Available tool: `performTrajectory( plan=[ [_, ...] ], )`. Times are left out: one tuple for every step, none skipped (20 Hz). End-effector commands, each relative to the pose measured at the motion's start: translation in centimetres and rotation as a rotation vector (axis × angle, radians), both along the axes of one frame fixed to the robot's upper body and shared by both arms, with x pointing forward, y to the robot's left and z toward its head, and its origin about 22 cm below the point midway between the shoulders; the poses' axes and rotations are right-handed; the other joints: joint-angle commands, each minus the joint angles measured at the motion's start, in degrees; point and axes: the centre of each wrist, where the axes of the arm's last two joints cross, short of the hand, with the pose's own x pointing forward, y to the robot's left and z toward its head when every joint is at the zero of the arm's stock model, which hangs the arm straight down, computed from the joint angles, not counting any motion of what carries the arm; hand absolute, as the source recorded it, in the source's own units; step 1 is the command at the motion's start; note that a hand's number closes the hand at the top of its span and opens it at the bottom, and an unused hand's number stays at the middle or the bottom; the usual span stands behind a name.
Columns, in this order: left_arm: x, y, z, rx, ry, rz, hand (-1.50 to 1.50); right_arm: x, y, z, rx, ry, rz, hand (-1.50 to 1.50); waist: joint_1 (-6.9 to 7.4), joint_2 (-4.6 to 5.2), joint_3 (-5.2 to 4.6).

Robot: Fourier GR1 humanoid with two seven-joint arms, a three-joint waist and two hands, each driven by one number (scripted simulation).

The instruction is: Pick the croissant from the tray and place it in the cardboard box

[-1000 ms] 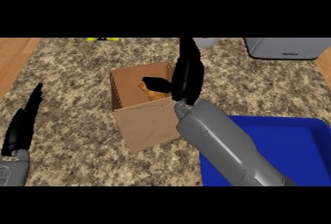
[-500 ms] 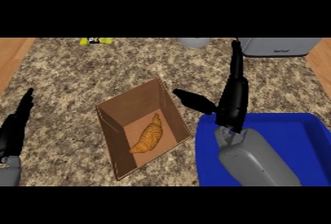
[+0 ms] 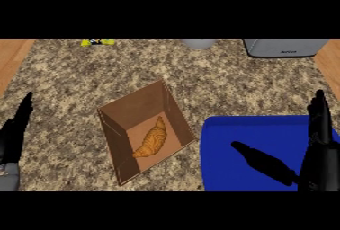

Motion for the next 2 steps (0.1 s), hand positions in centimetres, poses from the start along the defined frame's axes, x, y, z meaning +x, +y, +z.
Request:
performTrajectory(
  plan=[
    [0.9,0.1,0.5,0.003,0.011,-0.004,0.0,-3.8,-3.1,-0.1,-0.042,0.044,0.024,-1.5,0.26,0.19,0.04],
    [-0.4,0.3,-0.5,0.008,0.005,0.011,0.0,-4.8,-3.6,0.9,-0.052,0.086,0.064,-1.5,0.14,0.1,0.04]
  ],
)
